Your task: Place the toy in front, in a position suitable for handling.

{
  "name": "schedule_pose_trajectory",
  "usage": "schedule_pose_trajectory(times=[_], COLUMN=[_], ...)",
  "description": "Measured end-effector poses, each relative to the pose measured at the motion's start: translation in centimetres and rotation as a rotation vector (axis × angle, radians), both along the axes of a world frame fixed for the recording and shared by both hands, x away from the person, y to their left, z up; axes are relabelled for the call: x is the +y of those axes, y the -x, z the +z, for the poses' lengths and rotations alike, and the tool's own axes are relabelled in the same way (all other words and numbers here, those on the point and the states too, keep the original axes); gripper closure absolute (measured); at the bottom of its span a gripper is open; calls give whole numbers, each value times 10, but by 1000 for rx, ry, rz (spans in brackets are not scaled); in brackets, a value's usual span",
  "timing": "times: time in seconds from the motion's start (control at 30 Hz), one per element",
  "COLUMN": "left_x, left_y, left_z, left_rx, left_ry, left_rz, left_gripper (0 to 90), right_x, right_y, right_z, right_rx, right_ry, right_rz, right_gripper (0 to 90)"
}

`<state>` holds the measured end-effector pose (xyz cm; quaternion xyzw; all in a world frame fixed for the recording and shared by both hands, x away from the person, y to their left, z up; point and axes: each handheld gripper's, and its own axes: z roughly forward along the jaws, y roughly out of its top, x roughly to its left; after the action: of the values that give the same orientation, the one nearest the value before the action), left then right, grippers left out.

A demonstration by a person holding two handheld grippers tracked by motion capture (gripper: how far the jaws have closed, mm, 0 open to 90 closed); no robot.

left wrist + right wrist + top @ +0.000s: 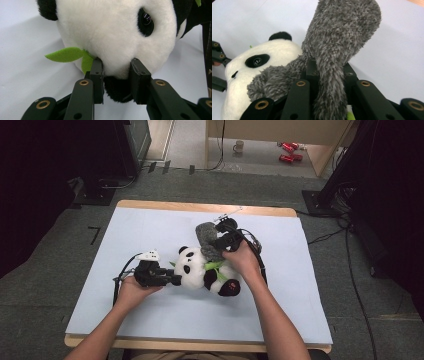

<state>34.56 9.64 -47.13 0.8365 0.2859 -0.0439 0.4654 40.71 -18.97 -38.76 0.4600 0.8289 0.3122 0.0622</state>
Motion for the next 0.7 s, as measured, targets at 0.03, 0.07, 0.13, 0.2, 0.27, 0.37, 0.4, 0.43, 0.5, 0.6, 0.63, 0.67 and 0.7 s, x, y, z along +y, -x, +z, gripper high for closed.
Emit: schedule_pose_trajectory(times=[0.03, 0.07, 0.13, 0.2, 0.27, 0.37, 0.4, 0.43, 0.5, 0.6, 0.63, 0.67, 0.7], left_x=[0, 0, 1, 1, 1, 1, 1, 1, 0, 0, 0, 0, 0], left_y=[-1, -1, -2, -3, -5, -8, -8, -10, -10, -11, -12, -13, -14], left_z=[0, 0, -1, 0, 1, 1, 1, 2, 2, 2, 2, 1, 1], left_rx=[-2, -2, 0, -3, -5, 3, 3, 9, 12, 14, 16, 18, 22], left_ry=[-4, -4, -3, -7, -15, -14, -14, -11, -12, -12, -16, -15, -7], left_rz=[-7, -7, -15, -24, -31, -32, -32, -32, -32, -30, -30, -30, -27], left_gripper=[683, 683, 682, 681, 681, 681, 680, 681, 681, 680, 680, 680, 681], right_x=[-2, -2, -1, 5, 12, 34, 34, 45, 53, 56, 54, 54, 45], right_y=[-1, -1, -1, 2, 5, 12, 12, 16, 17, 14, 12, 12, 9], right_z=[3, 3, 9, 20, 27, 38, 38, 35, 25, 11, 0, 0, -6], right_rx=[4, 4, 4, -25, -51, -65, -65, -49, -27, -5, 19, 19, 23], right_ry=[-20, -20, -56, -93, -112, -163, -163, -175, -164, -145, -144, -144, -191], right_rz=[-19, -19, -28, -8, 17, 77, 77, 103, 116, 114, 97, 97, 75], right_gripper=[759, 759, 763, 763, 763, 762, 762, 762, 762, 762, 760, 760, 758])
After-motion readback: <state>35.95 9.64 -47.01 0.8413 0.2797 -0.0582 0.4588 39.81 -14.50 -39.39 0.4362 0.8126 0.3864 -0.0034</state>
